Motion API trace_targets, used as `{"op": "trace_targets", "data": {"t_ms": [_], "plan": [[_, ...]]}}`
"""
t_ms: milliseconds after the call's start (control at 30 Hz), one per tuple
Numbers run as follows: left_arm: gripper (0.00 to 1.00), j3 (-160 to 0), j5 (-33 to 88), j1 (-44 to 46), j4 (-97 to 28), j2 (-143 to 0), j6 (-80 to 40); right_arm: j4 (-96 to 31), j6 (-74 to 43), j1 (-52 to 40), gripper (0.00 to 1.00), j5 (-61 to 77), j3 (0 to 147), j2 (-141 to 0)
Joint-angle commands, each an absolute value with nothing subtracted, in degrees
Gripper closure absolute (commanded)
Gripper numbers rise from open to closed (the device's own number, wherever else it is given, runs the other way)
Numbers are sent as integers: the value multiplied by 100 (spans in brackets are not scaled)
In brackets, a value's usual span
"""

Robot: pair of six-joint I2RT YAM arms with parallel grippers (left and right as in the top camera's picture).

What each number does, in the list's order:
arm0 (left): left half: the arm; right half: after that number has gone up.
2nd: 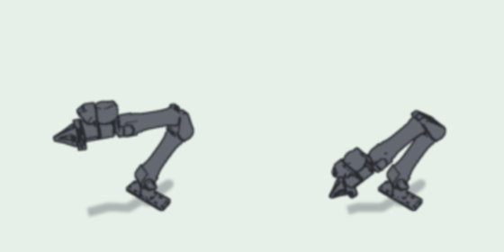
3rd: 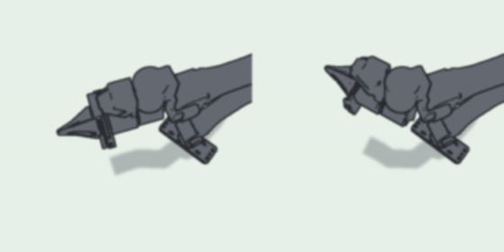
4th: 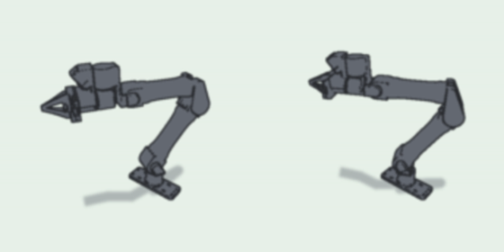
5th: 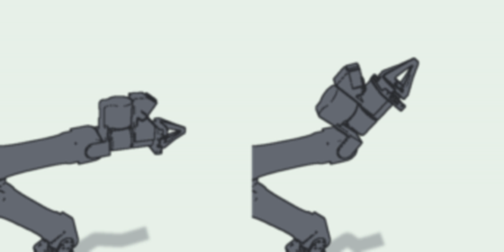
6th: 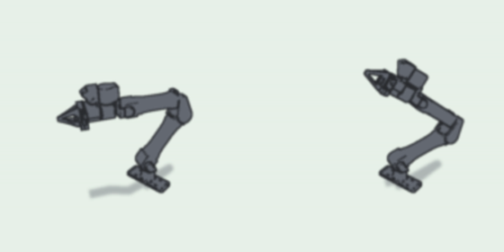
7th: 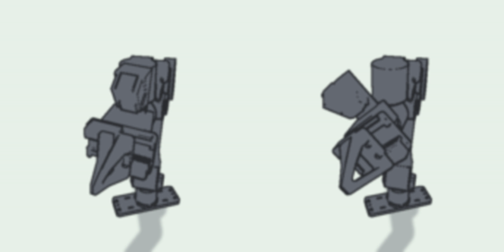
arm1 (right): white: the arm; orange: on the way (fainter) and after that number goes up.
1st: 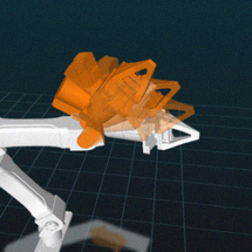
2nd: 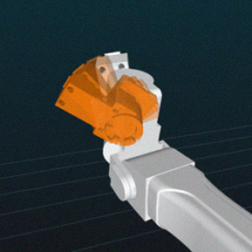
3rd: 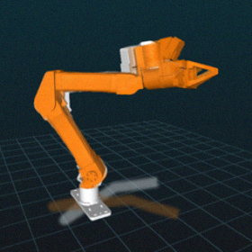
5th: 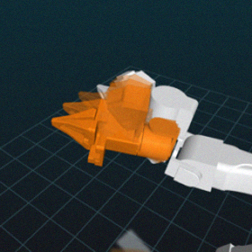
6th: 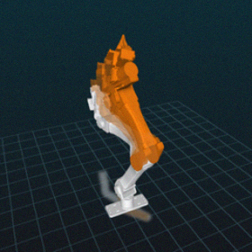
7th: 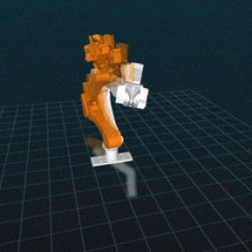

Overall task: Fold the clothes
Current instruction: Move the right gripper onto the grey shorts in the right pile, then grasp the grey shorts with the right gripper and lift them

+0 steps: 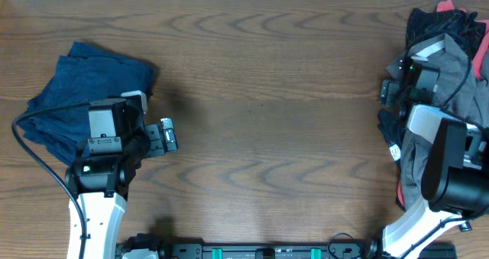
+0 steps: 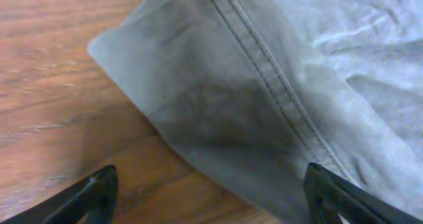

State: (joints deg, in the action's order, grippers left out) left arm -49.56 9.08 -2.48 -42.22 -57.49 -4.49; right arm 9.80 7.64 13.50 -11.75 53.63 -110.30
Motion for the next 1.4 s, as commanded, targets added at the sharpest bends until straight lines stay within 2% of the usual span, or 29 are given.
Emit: {"op": "trace_targets", "data": {"t_ms": [0,200,267,367,467,500,533,733,967,1100,1267,1367], "plan": [[2,-5092,985,-268,-4237,-5756,-482,1052,954,1518,14,-1369,5435,-11111],[2,-5092,985,-268,-4241,-5756,-482,1090,1103,1734,16,-1509,5435,-11201],[2,-5092,985,-268,-4237,-5756,-482,1109,1146,1802,21,-1527,5435,-11201],[2,-5092,985,-268,-4237,-5756,-482,1111,1144,1885,41,-1525,5437,-11198],[2,-5092,985,-268,-4239,-5754,-482,1114,1144,1890,74,-1522,5437,-11198],[2,-5092,985,-268,-4239,-5754,-482,1114,1140,1883,97,-1507,5437,-11192],[2,-5092,985,-268,-4239,-5756,-482,1109,1135,1881,99,-1481,5437,-11174],[2,-5092,985,-268,-4237,-5756,-482,937,1122,1715,99,-1181,5439,-10527],[2,-5092,985,-268,-4235,-5754,-482,355,987,1310,99,-720,5537,-8624],[2,-5092,987,-266,-4241,-5754,-482,-569,950,823,99,-552,5566,-7625],[2,-5092,987,-266,-4237,-5756,-482,-1787,351,-19,99,-552,5566,-6893],[2,-5092,987,-266,-4233,-5756,-484,-1494,-119,-578,99,-556,5566,-6775]]}}
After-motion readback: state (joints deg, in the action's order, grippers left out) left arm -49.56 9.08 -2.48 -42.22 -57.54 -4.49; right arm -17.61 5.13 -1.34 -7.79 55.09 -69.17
